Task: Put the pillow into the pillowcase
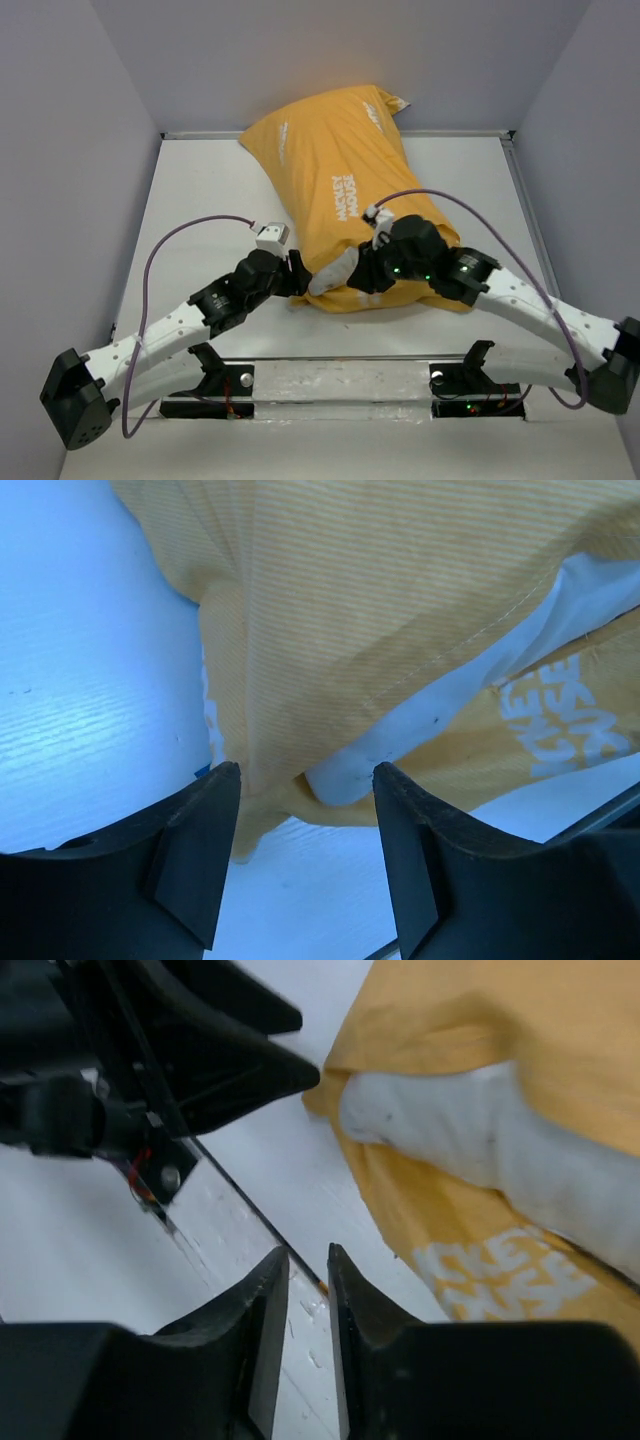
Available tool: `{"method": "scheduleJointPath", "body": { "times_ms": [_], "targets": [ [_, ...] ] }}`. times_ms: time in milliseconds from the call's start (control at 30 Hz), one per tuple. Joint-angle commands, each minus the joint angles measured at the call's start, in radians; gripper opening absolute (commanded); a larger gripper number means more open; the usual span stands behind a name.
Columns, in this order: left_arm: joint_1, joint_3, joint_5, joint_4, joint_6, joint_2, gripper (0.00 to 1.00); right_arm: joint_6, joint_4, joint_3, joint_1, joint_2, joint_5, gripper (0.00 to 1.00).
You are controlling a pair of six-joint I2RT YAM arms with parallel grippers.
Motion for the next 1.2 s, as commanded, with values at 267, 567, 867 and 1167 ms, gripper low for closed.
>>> {"method": "scheduleJointPath", "body": {
  "times_ms": [267,567,867,1167],
  "targets": [
    [-0.007,-0.015,0.007,0.173,0.005,0.102,0.7,-0.041,0.276,-0.101,0.214,0.271,0.323,0.66],
    [0.005,0.014,0.0,0.315,0.061,0.264,0.64,-0.043,0.373,-0.135,0.214,0.442,0.359,0.61],
    [0.029,0.054,0.046,0.411,0.055,0.327,0.4,0.019,0.372,-0.219,0.214,0.328,0.339,0.0],
    [0.039,0.143,0.003,0.49,0.034,0.484,0.21,-0.017,0.247,-0.077,0.29,0.085,-0.011,0.0]
  ]
}}
